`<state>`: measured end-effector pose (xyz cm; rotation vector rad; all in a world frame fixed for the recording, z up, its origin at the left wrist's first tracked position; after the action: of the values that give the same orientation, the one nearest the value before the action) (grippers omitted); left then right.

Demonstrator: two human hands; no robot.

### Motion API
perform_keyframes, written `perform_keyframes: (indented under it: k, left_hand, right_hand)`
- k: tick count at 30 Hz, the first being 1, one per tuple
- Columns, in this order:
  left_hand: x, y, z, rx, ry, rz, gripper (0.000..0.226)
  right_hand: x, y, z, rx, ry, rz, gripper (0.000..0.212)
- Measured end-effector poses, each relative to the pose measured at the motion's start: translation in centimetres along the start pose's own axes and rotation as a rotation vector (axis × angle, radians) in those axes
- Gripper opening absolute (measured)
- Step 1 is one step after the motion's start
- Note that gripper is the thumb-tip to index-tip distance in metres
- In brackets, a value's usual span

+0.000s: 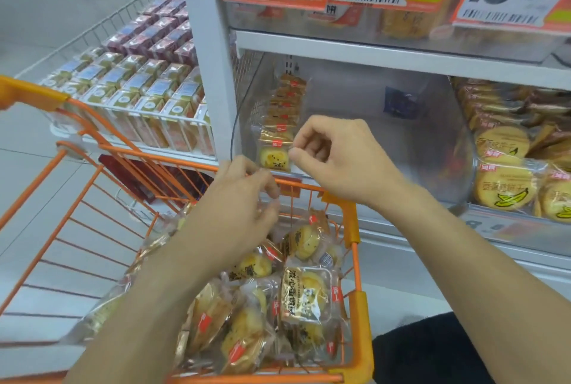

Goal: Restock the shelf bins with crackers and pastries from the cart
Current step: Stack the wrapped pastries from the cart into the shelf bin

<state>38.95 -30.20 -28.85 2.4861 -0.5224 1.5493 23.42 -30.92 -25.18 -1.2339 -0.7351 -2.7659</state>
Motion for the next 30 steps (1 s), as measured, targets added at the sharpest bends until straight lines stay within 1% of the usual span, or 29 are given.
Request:
perform_keyframes:
  k: [1,3,4,6,9,11,13,15,17,19,21,25,27,30]
  left_hand:
    - [0.0,-0.1,0.3,0.020,0.006,0.067,0.010]
    - [-0.8,-1.0,1.3,0.077,0.064,0.277,0.015]
    - [-1.2,-1.6,1.8,0.097,0.106,0.356,0.020]
    - [-1.9,-2.7,2.6,0.117,0.175,0.431,0.028]
    - [-2.9,-4.4,3.4,0.183,0.166,0.557,0.040]
    - [-3.5,-5.5,3.4,0.205,0.176,0.658,0.053]
    - [-3.8,-6.3,3.1,0.202,0.224,0.725,0.072]
    - [-4.0,-6.9,2.9,0.195,0.284,0.790,0.090]
    - [-3.9,-7.4,2.7,0.184,0.310,0.860,0.101]
    - [-3.9,-7.7,2.6,0.178,0.321,0.906,0.108]
    - [-3.9,-7.8,2.4,0.181,0.329,0.878,0.105]
    - [-4.1,-7.6,1.6,0.110,0.363,0.754,0.075]
    - [-3.9,-7.6,1.5,0.103,0.324,0.737,0.071]
    - [-3.1,-7.3,2.4,0.114,0.205,0.724,0.066]
  right_hand:
    - [-0.7,-1.0,1.0,0.028,0.019,0.103,0.011]
    - [-2.6,-3.4,2.1,0.026,0.027,0.357,0.017]
    - [-3.6,-4.7,2.3,0.007,0.008,0.485,0.022]
    - [-5.1,-7.2,2.7,0.013,-0.089,0.689,0.035]
    - [-6.2,-9.9,3.4,0.040,-0.307,0.862,0.065]
    - [-6.8,-11.2,3.9,0.046,-0.441,0.939,0.084]
    - [-7.6,-11.9,4.3,0.074,-0.523,0.941,0.084]
    - [-8.3,-11.9,4.5,0.090,-0.558,0.884,0.078]
    - [-8.5,-11.7,4.7,0.094,-0.551,0.833,0.071]
    - [-8.4,-11.5,4.8,0.075,-0.505,0.840,0.070]
    - [-8.3,-11.4,4.8,0.056,-0.448,0.854,0.071]
    - [-7.8,-10.9,4.9,0.056,-0.413,0.828,0.065]
    - [-7.6,-10.8,4.9,0.055,-0.371,0.810,0.062]
    - [-6.6,-10.3,4.4,-0.009,-0.195,0.733,0.062]
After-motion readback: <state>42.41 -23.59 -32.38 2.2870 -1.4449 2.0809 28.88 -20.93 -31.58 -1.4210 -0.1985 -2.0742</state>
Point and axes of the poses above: each hand's wrist, its own y-axis towards the middle knuckle, its own x-axis out of the back of the hand, z = x × y, the point moved 7 cm from there along y, towards the middle knuckle, and after that the axes turned 11 degrees about x, right-handed, at the moved point
